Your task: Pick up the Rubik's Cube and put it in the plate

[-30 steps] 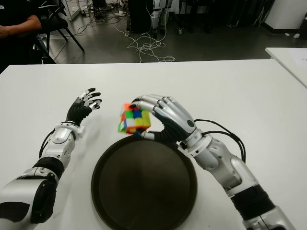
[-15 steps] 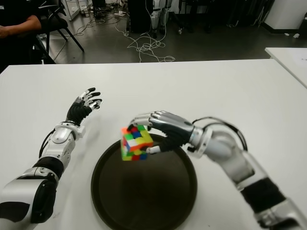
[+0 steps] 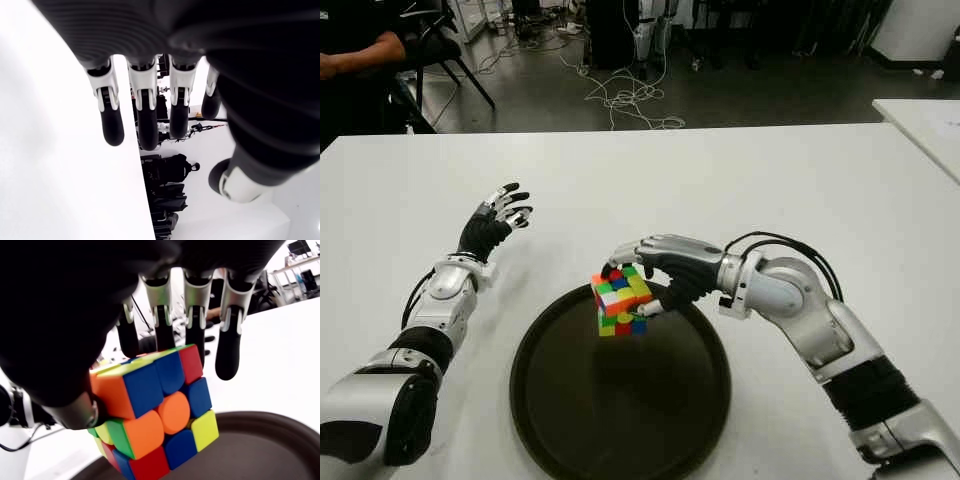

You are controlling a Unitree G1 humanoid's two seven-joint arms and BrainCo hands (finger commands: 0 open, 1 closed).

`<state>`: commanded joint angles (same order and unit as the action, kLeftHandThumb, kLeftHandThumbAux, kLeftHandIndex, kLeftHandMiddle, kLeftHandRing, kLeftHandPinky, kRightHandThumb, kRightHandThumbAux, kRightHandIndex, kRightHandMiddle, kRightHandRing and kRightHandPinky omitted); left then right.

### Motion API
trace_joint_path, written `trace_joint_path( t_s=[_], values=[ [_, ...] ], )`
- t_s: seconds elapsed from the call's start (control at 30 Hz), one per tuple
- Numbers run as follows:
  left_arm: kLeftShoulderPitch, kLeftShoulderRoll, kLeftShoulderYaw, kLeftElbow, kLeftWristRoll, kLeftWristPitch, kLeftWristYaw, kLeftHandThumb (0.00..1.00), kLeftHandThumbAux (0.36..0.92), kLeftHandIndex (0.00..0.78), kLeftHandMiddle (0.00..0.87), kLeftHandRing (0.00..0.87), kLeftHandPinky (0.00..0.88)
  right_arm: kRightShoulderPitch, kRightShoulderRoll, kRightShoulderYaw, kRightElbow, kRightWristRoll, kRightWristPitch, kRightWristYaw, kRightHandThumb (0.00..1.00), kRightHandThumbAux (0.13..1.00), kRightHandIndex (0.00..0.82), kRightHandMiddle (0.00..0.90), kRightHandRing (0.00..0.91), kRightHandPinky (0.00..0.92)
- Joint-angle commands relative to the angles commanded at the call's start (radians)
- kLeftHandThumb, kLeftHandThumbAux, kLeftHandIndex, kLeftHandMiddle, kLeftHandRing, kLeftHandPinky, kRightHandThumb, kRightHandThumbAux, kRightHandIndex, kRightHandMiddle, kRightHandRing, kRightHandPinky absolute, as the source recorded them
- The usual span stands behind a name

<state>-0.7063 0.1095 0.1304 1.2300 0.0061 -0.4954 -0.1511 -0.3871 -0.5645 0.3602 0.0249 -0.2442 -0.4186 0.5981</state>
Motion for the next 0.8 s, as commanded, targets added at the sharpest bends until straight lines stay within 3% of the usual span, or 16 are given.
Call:
trace_joint_path(
  t_s=[0.6,0.63,0.73,0.8],
  values=[
    [0.002,0.0,0.005,-0.001,-0.004,0.003,0.001,0.222,0.726,0.126,0.201,0.22,0.24,0.046,0.061,-0.051,0.01,0.003,-0.042,-0.074,0.824,0.702,0.359,0.524,0.451,0.389],
    [0.001,0.001,0.003,0.0,-0.002,0.004,0.003,0.217,0.727,0.125,0.199,0.218,0.237,0.047,0.063,-0.053,0.009,-0.002,-0.039,-0.077,0.821,0.704,0.36,0.504,0.409,0.358],
    [0.001,0.002,0.002,0.0,0.0,0.005,0.004,0.207,0.723,0.123,0.195,0.214,0.23,0.048,0.063,-0.056,0.006,-0.011,-0.029,-0.074,0.722,0.731,0.383,0.328,0.296,0.269],
    [0.001,0.002,0.001,0.0,0.0,0.005,0.004,0.202,0.722,0.122,0.193,0.212,0.225,0.049,0.061,-0.056,0.004,-0.013,-0.024,-0.068,0.697,0.738,0.388,0.274,0.257,0.235]
  ],
)
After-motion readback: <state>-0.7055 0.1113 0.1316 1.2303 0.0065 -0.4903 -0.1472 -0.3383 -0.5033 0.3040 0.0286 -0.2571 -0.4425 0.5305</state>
